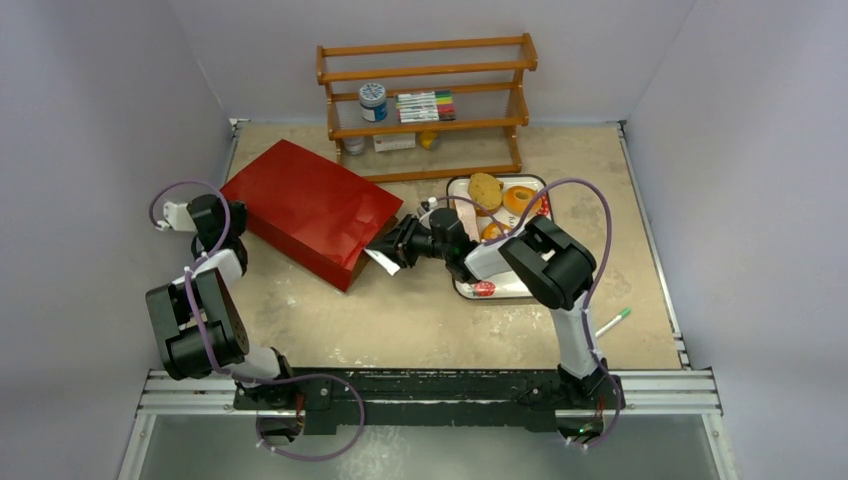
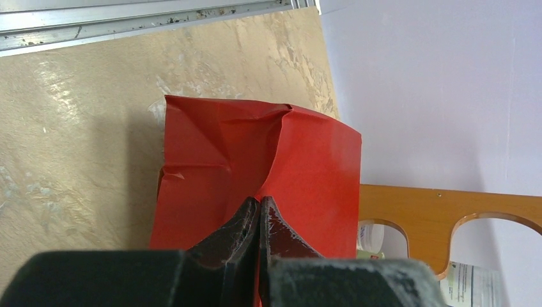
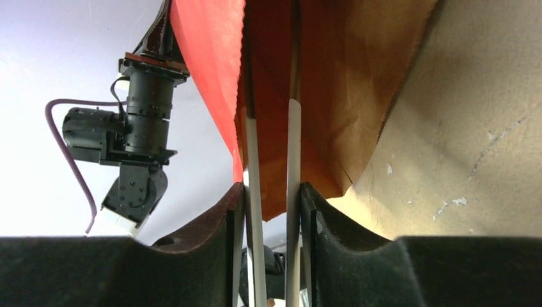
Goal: Take the fake bread out of the paper bag
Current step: Take out the fake bread from the paper bag.
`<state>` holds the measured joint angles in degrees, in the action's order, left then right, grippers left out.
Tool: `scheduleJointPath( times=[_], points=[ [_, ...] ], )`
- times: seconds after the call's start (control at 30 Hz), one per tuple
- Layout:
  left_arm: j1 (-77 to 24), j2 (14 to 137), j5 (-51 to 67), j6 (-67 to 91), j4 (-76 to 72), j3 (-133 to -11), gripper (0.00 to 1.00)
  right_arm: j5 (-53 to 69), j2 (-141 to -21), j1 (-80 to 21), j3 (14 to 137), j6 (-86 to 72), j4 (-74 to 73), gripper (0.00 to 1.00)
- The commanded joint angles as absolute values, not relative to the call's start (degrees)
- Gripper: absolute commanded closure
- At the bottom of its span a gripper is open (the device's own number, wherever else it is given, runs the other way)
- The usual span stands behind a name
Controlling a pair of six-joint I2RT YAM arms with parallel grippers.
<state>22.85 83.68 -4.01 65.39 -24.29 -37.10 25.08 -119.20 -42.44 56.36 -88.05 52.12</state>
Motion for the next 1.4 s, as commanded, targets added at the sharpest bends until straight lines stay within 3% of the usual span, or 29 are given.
scheduleJointPath(
  times=[0.0, 0.07, 0.3, 0.87, 1.37],
  points=[
    [23.12, 83.23, -3.22, 65.82, -27.73, -37.0, 1.0, 24.6, -119.48, -42.8, 59.07, -88.59, 56.33, 0.71],
    [23.12, 83.38, -3.68, 66.11, -27.86, -37.0, 1.0, 24.48, -118.88, -42.8, 58.67, -88.26, 55.99, 0.84],
    [23.12, 83.92, -9.02, 70.82, -28.21, -36.37, 1.0, 24.6, -113.79, -42.82, 55.93, -84.54, 49.97, 1.0],
    [23.12, 83.41, -16.66, 77.05, -26.52, -35.77, 1.0, 20.24, -95.08, -42.86, 43.73, -73.35, 34.45, 1.0],
    [23.14, 82.5, -18.31, 78.4, -24.75, -35.25, 1.0, 15.68, -63.36, -43.07, 36.04, -65.59, 10.18, 1.0]
  ],
)
